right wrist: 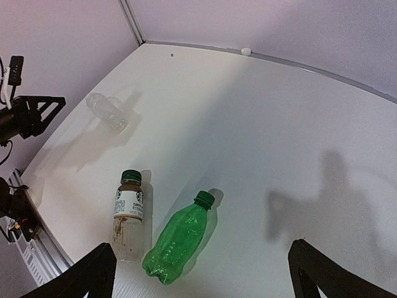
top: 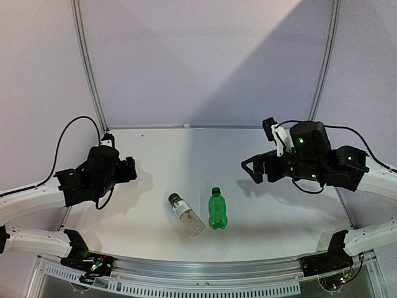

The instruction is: Unscrew the bottle caps

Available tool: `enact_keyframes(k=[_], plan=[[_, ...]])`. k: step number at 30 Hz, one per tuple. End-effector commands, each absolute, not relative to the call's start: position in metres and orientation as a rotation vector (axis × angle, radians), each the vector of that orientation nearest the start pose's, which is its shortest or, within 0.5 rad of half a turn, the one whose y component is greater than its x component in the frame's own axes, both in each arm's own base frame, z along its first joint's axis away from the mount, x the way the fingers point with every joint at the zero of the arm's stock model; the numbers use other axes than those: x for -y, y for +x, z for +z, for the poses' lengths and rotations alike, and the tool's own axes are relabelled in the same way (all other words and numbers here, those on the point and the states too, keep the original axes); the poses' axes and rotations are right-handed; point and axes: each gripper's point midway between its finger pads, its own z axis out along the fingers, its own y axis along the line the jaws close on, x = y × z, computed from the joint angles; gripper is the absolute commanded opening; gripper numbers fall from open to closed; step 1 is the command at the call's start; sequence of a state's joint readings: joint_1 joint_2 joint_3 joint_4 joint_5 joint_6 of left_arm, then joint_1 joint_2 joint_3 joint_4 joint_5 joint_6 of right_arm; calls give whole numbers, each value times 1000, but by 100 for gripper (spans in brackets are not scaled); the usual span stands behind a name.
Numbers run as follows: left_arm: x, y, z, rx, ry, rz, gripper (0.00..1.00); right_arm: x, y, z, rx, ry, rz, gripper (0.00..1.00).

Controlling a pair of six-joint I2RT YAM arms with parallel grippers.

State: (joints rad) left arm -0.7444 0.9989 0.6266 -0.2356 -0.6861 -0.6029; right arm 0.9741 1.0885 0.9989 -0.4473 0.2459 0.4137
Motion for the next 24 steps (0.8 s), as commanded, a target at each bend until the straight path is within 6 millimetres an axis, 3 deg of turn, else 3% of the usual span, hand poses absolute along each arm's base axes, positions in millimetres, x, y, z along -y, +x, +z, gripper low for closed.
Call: enact_keyframes(k=[1,8,12,24], plan=[[125,289,199,-2016,-218,-106,88,-275,229,245,-2143,-487,579,99],[130,289,221,-2015,-232,-165,89,-301,221,204,-2322,-602,601,99],[130,288,230,-2021,-267,-193,99,-321,214,187,-2445,-612,670,99],[146,281,248,-2163,-298,-261,99,-345,193,140,-2815,-359,648,99]])
